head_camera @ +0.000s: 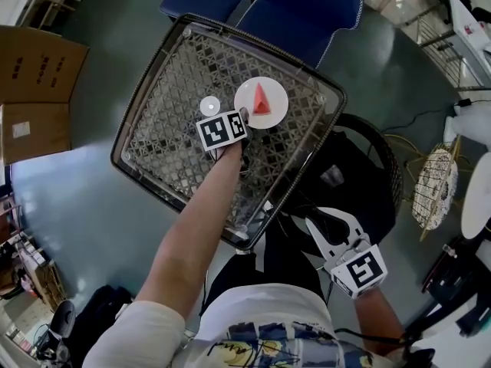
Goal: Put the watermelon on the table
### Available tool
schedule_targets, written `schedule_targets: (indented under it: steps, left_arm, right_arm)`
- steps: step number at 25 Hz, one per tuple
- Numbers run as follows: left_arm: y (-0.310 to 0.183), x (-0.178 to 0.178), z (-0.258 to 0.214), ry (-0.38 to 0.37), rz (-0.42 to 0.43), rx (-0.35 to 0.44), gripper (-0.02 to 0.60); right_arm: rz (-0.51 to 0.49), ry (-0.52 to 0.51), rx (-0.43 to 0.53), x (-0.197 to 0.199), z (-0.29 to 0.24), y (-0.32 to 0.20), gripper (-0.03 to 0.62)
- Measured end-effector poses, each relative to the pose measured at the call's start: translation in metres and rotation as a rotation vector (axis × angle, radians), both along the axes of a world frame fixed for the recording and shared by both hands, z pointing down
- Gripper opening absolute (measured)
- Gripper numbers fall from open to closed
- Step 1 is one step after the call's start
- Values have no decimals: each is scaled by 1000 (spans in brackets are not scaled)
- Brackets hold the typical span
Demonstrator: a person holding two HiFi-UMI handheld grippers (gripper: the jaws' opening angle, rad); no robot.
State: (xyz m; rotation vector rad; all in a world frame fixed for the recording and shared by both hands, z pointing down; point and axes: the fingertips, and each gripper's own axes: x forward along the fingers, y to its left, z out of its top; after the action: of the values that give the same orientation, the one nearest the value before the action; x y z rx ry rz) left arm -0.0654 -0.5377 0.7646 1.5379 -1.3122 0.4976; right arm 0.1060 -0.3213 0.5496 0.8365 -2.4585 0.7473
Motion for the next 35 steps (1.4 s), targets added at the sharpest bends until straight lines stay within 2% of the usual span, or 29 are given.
schedule_targets:
  steps: [2,11,18,21,24,28,29,30,31,35]
  left_arm:
    - [1,-2,-4,-24,14,14,103]
    - [26,-27,-31,-1,8,72,103]
    - [84,-53,-70,87,-7,136,103]
    - [120,-61,-93,150,3,176,103]
    - [167,-68,-123,237,41,215,103]
    - [236,-79,-168,314,119,275,100]
    - [255,-80,-181,335,145,294,83]
    - [273,-80,-194,358,176,315,28]
    - [291,-79,-209,381,212,339,9]
    - [365,-81,-267,427,348,427,9]
  right_arm:
    - [0,2,1,1,0,3,64]
    - [-26,9,48,-14,-6,10,64]
    - [-63,18,113,-42,-23,42,64]
    - [-71,28,153,-54,-35,61,64]
    - [-88,24,187,-72,-50,87,64]
    - [-97,22,194,-94,-66,124,63]
    - [-98,26,198,-99,-70,132,63]
    - [-101,32,204,-102,-74,141,61]
    - [-105,37,214,-106,-79,150,47]
    - [-128,27,257,-126,-101,188,20]
